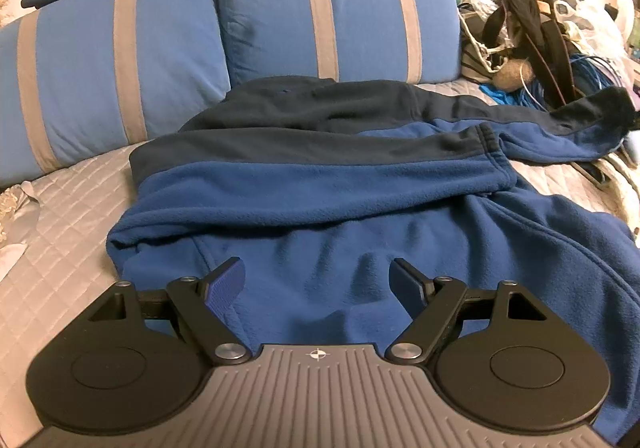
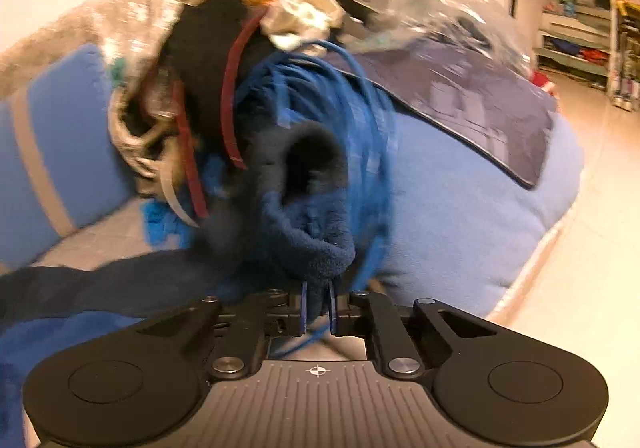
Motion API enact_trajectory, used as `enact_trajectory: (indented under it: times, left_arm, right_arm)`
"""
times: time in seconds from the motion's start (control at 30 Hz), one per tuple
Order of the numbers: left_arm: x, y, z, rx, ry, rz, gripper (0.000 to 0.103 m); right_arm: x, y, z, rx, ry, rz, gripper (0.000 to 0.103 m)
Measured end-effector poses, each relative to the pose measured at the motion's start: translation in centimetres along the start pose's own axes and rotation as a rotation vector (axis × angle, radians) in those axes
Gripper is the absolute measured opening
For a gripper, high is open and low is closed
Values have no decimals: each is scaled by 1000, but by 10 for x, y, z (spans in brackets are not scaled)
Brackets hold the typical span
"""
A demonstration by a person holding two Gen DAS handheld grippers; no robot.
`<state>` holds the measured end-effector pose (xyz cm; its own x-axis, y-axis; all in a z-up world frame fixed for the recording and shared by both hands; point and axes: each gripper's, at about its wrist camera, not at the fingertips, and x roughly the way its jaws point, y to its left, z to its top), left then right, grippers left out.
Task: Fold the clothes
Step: 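Grasp the sleeve cuff again with the right gripper and lift it, then place the cuff onto the folded jacket and open the right gripper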
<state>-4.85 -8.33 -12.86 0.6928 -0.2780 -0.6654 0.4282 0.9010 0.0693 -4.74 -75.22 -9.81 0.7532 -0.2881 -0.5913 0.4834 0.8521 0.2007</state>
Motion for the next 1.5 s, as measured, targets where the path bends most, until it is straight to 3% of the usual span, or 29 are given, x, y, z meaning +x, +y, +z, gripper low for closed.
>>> enact_trajectory:
  times: [0.27, 0.47, 0.97, 1.17, 1.27, 1.33, 1.4, 1.5]
  left_arm:
    - [-3, 0, -2, -4, -13, 6, 79]
    - [-4, 1, -2, -13, -18, 2, 79]
    - [-4, 1, -2, -7, -19, 0, 79]
    - [-5, 2, -2, -12, -19, -2, 79]
    - [-5, 0, -3, -11, -18, 2, 79]
    - [-6, 0, -3, -14, -19, 4, 79]
    - [-7, 1, -3, -17, -22, 5, 79]
    - [-6, 2, -3, -21, -22, -1, 79]
  right_arm:
    - [-31, 70, 15, -92, -44, 183, 11]
    - [-35, 127, 14, -120, -14, 318, 10]
    - [-60, 281, -26, -247, 106, 627, 9]
    - [-87, 355, -52, -397, 109, 721, 10]
    - [-101, 384, -69, -471, 127, 797, 23]
    - [-108, 392, -76, -491, 125, 851, 57]
    - [-112, 395, -81, -526, 95, 853, 63]
    - [-102, 398, -90, -613, 101, 806, 63]
